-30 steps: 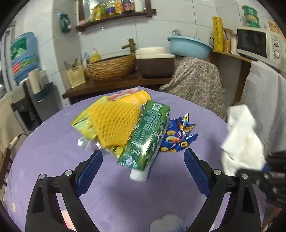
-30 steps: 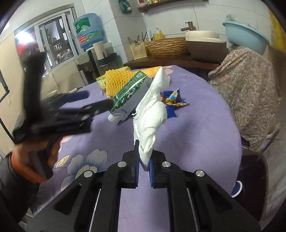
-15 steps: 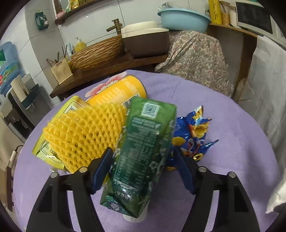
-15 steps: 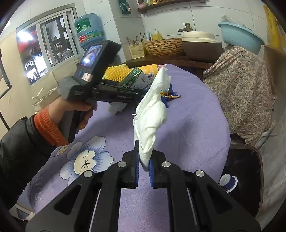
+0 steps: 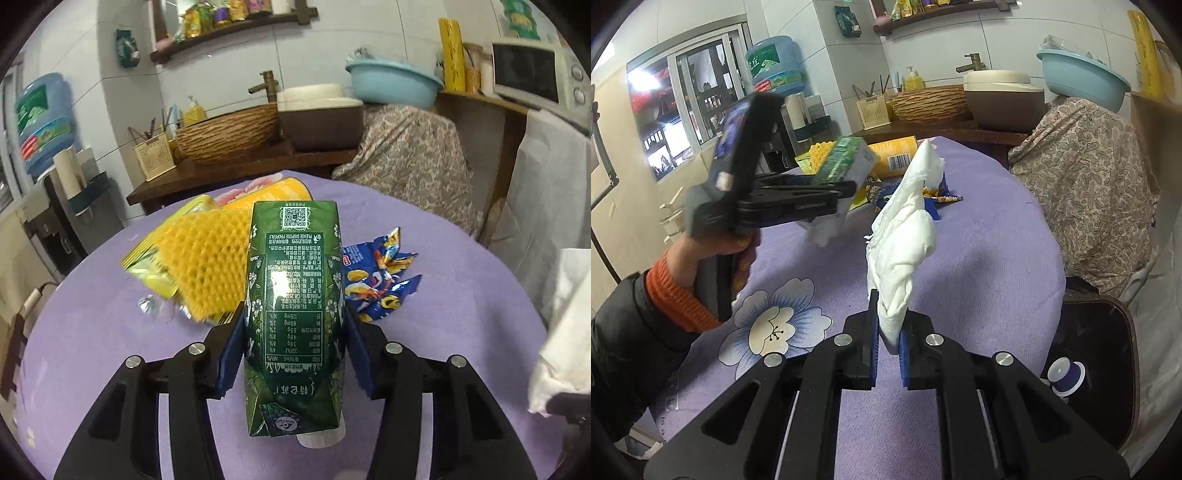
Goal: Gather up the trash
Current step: 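Carry the tissue and carton over the brown bin and open both tools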
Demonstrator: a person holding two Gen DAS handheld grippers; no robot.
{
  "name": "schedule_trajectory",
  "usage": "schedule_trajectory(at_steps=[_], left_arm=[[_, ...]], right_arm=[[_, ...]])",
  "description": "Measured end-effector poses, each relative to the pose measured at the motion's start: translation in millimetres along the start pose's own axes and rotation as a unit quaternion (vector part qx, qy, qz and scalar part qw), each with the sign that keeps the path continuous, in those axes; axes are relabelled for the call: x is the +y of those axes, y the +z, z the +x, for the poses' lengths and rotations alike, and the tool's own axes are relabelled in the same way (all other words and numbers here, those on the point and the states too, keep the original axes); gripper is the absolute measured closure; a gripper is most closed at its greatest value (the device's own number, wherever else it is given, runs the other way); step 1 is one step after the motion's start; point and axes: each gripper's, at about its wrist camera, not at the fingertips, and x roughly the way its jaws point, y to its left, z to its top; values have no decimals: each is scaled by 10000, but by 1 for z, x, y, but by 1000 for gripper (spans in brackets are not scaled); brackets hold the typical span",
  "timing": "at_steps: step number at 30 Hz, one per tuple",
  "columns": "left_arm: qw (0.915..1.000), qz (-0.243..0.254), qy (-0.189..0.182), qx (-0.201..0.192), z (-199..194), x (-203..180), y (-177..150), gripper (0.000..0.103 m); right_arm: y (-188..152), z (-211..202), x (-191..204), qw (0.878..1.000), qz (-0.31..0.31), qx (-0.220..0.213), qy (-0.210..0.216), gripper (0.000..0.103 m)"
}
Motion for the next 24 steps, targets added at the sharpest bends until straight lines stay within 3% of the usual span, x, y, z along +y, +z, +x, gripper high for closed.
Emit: schedule_trajectory(at_steps=[7, 11, 14, 17, 21, 24], left_arm=[[9976, -332, -245, -561, -66, -16, -29, 53], [9942, -609, -603, -656, -88, -36, -43, 53], [9941, -427, -657, -749, -98, -65, -48, 53], [9921, -306, -848, -873, -106, -90, -47, 53], [9856, -239, -1424, -875, -106, -126, -38, 53], [9814, -67, -1719, -847, -104, -157, -36, 53]], right_arm=[[-11, -13, -6, 9997, 155, -159, -41, 94], [-21, -25, -14, 9991, 323, -263, -121, 94], [-29, -35, -26, 9981, 464, -322, -247, 94], [-39, -51, -42, 9961, 618, -419, -466, 94], [-52, -77, -86, 9892, 982, -524, -955, 94], [-67, -81, -122, 9822, 1162, -333, -1437, 94]])
